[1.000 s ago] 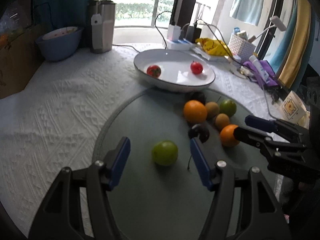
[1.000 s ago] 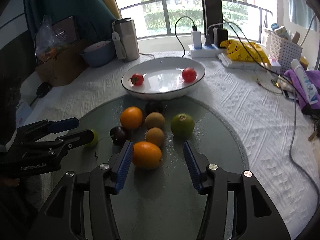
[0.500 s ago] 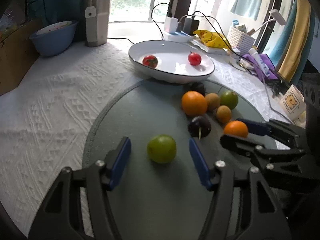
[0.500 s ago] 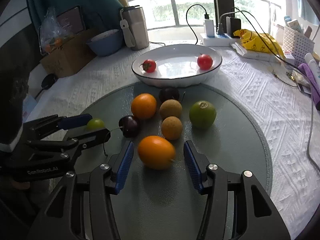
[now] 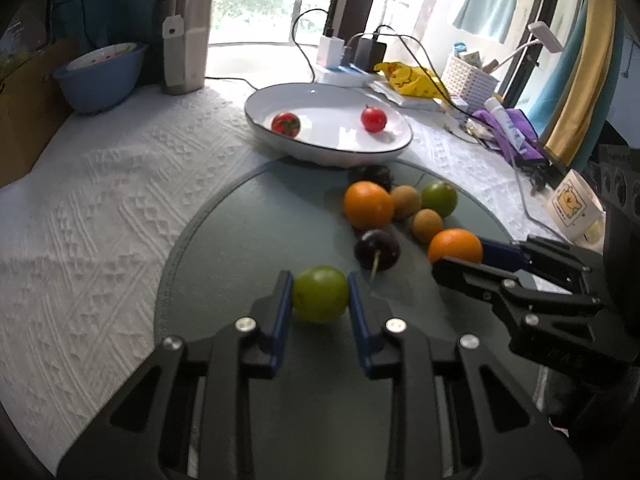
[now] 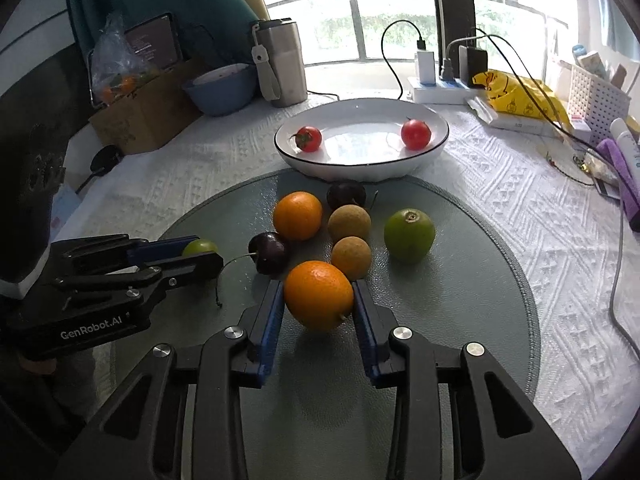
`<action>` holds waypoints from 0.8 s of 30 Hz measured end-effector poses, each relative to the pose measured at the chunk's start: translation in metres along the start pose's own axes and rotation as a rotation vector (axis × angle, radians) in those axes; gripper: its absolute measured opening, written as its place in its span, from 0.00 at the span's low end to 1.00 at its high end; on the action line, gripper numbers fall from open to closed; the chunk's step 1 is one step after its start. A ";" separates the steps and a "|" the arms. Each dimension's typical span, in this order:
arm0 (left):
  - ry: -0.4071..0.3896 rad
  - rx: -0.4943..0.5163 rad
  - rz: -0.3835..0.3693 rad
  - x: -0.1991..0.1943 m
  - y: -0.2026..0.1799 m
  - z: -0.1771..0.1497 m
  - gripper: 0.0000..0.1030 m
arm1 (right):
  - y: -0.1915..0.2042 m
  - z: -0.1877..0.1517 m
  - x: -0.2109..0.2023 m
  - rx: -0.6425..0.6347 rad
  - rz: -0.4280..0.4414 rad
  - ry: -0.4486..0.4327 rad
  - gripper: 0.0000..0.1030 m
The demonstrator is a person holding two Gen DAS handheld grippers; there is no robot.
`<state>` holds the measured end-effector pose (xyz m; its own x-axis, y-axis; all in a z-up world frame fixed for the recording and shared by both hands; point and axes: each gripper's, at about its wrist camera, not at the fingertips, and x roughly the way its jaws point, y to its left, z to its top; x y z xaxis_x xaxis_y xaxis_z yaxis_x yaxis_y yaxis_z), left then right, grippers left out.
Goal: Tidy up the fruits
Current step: 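Grasp the green fruit with the left tool while the right tool grasps an orange, then carry the green fruit and orange onto the white plate and release both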
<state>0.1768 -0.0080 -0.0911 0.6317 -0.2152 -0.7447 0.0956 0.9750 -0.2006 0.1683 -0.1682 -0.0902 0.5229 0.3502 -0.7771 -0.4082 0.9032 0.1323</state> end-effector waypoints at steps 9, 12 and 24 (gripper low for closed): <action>-0.063 -0.010 -0.011 -0.018 -0.004 0.019 0.27 | -0.005 0.021 -0.019 -0.033 -0.017 -0.041 0.35; -0.084 -0.004 -0.008 -0.023 -0.005 0.027 0.27 | -0.009 0.030 -0.023 -0.037 -0.024 -0.056 0.35; -0.116 0.039 -0.005 -0.018 -0.008 0.055 0.27 | -0.025 0.056 -0.020 -0.046 -0.038 -0.083 0.35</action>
<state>0.2068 -0.0090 -0.0409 0.7159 -0.2140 -0.6646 0.1273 0.9759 -0.1771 0.2100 -0.1843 -0.0440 0.5981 0.3370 -0.7271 -0.4199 0.9046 0.0739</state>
